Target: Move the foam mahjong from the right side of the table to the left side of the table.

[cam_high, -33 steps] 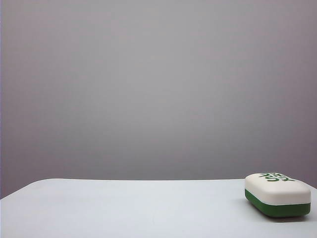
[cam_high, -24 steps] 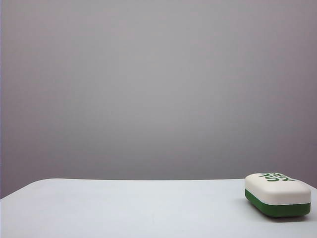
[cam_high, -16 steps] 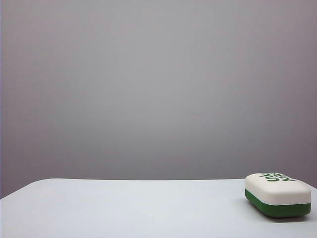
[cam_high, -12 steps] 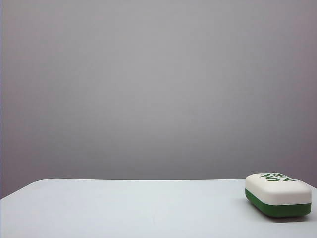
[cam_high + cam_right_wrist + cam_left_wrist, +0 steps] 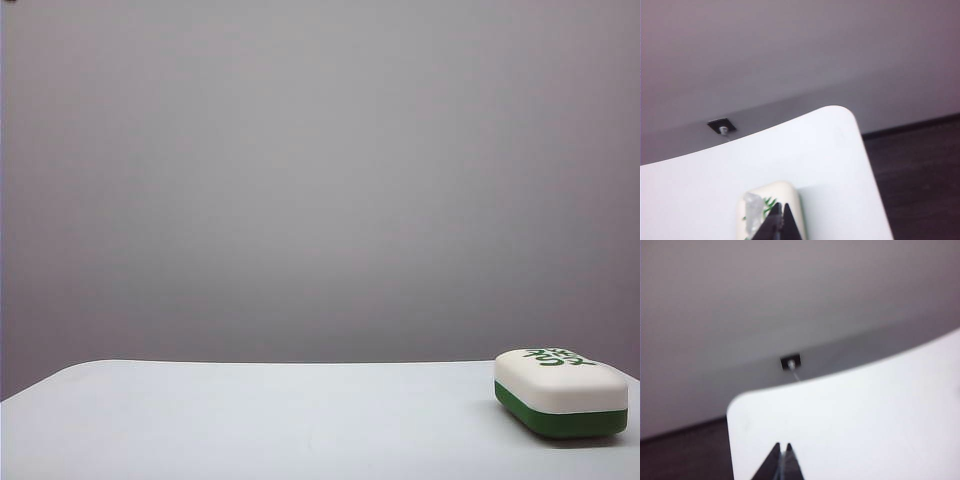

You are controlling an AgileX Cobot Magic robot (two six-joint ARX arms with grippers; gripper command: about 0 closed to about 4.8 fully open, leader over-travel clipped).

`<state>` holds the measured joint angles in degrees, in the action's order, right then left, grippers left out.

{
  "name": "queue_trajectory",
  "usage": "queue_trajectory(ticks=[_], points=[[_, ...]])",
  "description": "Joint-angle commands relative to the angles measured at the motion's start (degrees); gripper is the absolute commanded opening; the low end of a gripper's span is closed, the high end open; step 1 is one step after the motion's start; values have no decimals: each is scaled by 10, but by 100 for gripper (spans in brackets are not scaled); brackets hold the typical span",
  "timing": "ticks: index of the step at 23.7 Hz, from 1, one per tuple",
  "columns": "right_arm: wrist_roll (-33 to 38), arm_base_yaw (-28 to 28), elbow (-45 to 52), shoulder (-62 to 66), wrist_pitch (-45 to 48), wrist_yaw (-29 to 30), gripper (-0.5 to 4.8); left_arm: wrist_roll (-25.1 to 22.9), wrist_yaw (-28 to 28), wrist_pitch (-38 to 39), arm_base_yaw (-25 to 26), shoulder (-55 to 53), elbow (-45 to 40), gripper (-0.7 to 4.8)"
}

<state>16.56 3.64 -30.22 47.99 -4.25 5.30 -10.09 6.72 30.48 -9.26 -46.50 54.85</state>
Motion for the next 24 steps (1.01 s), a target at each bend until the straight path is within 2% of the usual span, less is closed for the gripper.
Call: queue_trajectory(ticks=[1, 6, 9, 13, 19, 24], points=[[-9, 31, -26, 63, 16, 33, -5, -14, 23, 43, 0, -22, 5, -5], [-44, 23, -51, 214, 30, 58, -5, -14, 65, 71, 0, -77, 5, -5], [-43, 16, -51, 319, 63, 64, -5, 5, 66, 52, 0, -96, 5, -5], [-31, 16, -60, 426, 94, 73, -5, 7, 64, 26, 0, -96, 5, -5], [-31, 1, -118, 523, 118, 75, -5, 22, 64, 27, 0, -96, 5, -5], [-31, -39, -187, 575, 71, 79, -5, 22, 64, 42, 0, -96, 5, -5]])
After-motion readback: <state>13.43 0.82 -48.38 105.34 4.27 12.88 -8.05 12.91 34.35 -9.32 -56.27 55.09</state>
